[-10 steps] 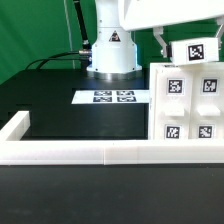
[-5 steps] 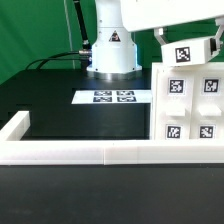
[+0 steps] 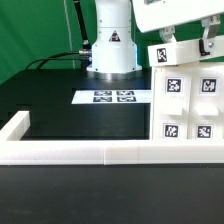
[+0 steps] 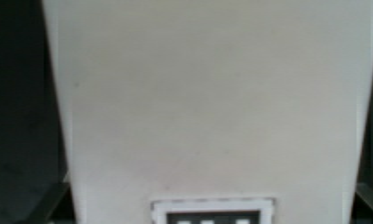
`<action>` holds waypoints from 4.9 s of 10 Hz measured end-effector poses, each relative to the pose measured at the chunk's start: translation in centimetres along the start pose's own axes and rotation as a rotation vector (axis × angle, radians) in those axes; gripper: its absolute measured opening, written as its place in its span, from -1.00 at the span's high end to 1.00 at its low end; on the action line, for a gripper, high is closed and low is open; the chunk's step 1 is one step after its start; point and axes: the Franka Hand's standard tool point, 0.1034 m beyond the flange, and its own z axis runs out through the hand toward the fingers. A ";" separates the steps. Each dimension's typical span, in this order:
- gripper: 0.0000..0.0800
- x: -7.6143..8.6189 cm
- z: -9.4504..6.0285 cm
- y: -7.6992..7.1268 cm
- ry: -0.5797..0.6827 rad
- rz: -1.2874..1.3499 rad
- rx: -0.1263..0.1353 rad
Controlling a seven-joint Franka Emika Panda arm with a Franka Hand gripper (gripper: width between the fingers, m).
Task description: Assemble cabinet
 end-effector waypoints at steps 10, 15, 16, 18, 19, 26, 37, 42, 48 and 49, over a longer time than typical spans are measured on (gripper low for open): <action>-0.37 -0.9 0.2 -0.2 -0.075 0.838 -0.011; -0.80 -1.0 0.0 -0.4 -0.083 0.928 -0.006; -0.80 -1.2 -0.4 -0.6 -0.086 0.925 0.000; -0.99 -1.6 -1.8 -1.2 -0.100 0.911 0.024; -0.99 -1.6 -2.4 -1.6 -0.111 0.918 0.040; -0.99 -2.5 -2.5 -2.1 -0.101 0.376 0.026; -0.99 -3.1 -2.4 -1.6 -0.115 -0.642 0.006; -0.99 -2.9 -2.3 -1.4 -0.080 -1.252 -0.057; -0.99 -2.3 -2.1 -1.2 -0.075 -1.649 -0.060; -0.99 -2.3 -2.0 -1.1 -0.078 -1.747 -0.064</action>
Offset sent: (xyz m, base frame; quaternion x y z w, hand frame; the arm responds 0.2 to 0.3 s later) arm -0.0054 -0.0024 -0.0014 -0.0024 -0.0105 0.2521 0.9676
